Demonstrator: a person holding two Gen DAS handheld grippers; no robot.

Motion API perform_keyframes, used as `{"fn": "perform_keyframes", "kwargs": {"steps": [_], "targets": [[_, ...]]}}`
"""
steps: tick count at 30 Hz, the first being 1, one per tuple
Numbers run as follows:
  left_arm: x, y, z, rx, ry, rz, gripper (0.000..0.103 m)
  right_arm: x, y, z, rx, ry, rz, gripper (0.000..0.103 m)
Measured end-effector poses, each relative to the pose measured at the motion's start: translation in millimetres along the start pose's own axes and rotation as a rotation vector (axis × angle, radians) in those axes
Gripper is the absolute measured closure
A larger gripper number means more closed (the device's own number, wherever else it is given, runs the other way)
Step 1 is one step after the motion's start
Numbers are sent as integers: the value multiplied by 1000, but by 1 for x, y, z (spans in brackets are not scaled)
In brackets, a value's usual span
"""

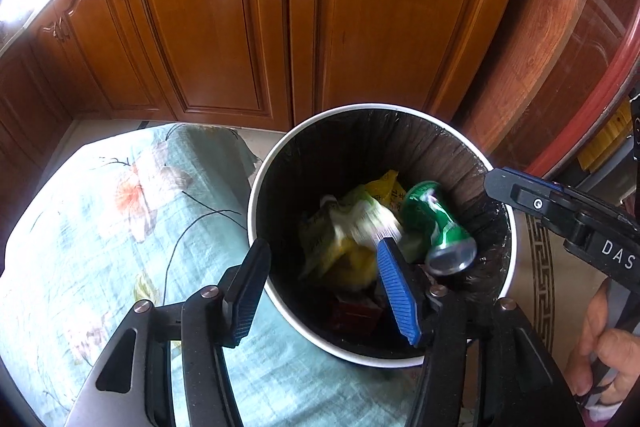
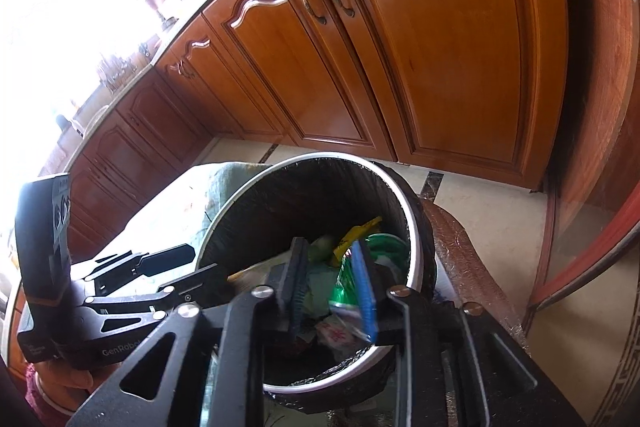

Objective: Collect trash

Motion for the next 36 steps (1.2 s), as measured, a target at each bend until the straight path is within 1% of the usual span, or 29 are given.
{"fn": "perform_keyframes", "kwargs": {"steps": [3,5,8,13,17,18,21,22,25,28,30,32,34,36], "targets": [[-4,6,-9,15,7,-9,48,-3,2,-5,13,-7,-1,67],[-9,11,-16,29,11,-20,48,-7,3,-10,24,-11,0,62],[-19,21,-29,54,24,-49,46,-16,8,-21,47,-20,-1,50],[-43,50,-61,109,47,-127,37,-33,25,-42,100,-40,30,25],[-67,79,-91,180,55,-198,32,-51,45,-57,127,-57,48,22],[-70,88,-99,198,58,-215,30,-56,50,-60,134,-61,53,20],[-78,116,-122,268,48,-236,24,-72,66,-71,155,-68,57,15],[-82,124,-129,291,42,-238,24,-76,70,-74,159,-68,57,12],[-90,148,-150,336,46,-262,23,-93,83,-85,176,-61,48,9],[-96,167,-169,375,62,-284,22,-109,94,-100,204,-8,14,5],[-97,180,-179,408,52,-284,21,-120,97,-109,224,42,-20,4],[-97,190,-191,448,49,-281,21,-130,98,-120,240,73,-60,4],[-94,202,-208,506,53,-271,15,-139,96,-133,266,96,-98,4],[-94,211,-225,567,40,-259,2,-148,93,-150,312,131,-134,2]]}}
Point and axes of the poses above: each gripper's, at about its wrist camera, not at the fingertips, and z roughly the way its jaws point, x to its right, y to its underside, the point moved 4 cm from there along z, roughly the way its jaws point, and after that the axes turned 15 degrees about -z, right-handed, at the moved point
